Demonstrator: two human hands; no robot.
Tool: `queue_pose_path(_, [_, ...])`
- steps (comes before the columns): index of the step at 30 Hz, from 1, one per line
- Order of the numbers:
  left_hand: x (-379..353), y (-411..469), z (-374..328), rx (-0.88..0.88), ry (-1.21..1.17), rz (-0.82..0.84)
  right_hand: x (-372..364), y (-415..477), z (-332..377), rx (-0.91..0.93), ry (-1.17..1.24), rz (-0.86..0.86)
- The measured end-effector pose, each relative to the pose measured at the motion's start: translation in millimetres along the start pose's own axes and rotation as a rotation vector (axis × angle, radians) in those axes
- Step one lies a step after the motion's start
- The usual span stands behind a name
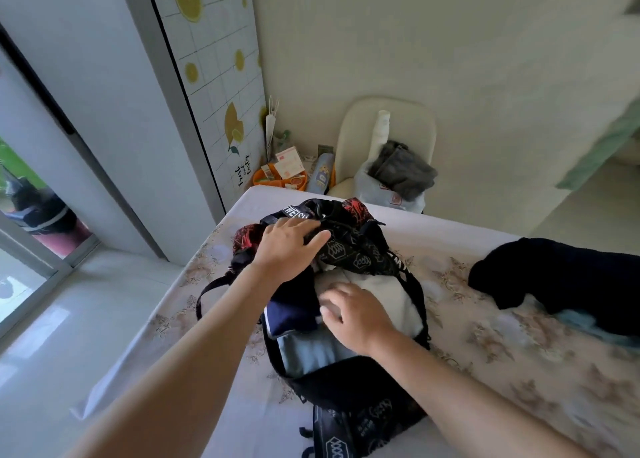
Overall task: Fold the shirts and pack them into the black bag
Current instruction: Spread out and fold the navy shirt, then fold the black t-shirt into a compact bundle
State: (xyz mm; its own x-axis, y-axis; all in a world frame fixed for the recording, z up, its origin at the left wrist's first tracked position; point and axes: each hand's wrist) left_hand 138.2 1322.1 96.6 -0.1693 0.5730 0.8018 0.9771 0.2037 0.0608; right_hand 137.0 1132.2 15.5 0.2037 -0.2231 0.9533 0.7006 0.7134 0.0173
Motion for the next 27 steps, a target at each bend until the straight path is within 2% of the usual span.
queue_pose_path(4, [-38.8,10.8,-72.1,-0.188,-0.099,-0.022,44.8,-48.1,-58.5,-0.105,-0.094,-0.013])
queue_pose_path(11, [-176.9,5.9,-206.8,-0.284,-0.179,0.338,109.6,-167.7,-196.8,-0.488,-0.083,0.071])
queue_pose_path(14, [-239.5,-3.4,-259.1,-0.327,-0.164,0.441,120.5,-233.4,-257.3,-0.681,0.054,0.043])
queue_pose_path(18, [-331.1,-11.5,-340.9,-0.342,-0.145,0.534,129.3,-313.0,-349.6,-0.828,0.082,0.120])
queue_pose_path(23, [-439.6,-5.8,-428.7,-0.283,-0.005,0.628,131.3,-380.6,-462.0,-0.886,0.161,0.156])
queue_pose_path(27, [-495.6,25.8,-468.2,-0.302,0.074,0.488,135.7,-385.7,-532.5,-0.833,0.183,0.174])
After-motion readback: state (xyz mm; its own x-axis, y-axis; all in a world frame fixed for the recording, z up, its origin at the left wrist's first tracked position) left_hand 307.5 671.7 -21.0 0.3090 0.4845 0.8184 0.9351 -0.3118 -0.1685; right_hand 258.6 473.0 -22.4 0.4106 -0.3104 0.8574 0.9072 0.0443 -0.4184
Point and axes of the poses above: each hand's wrist, its own y-axis towards the middle knuckle, its own x-axis out of the back of the hand, z = x × y, and after that the axes turned 11 degrees about -y, right-handed
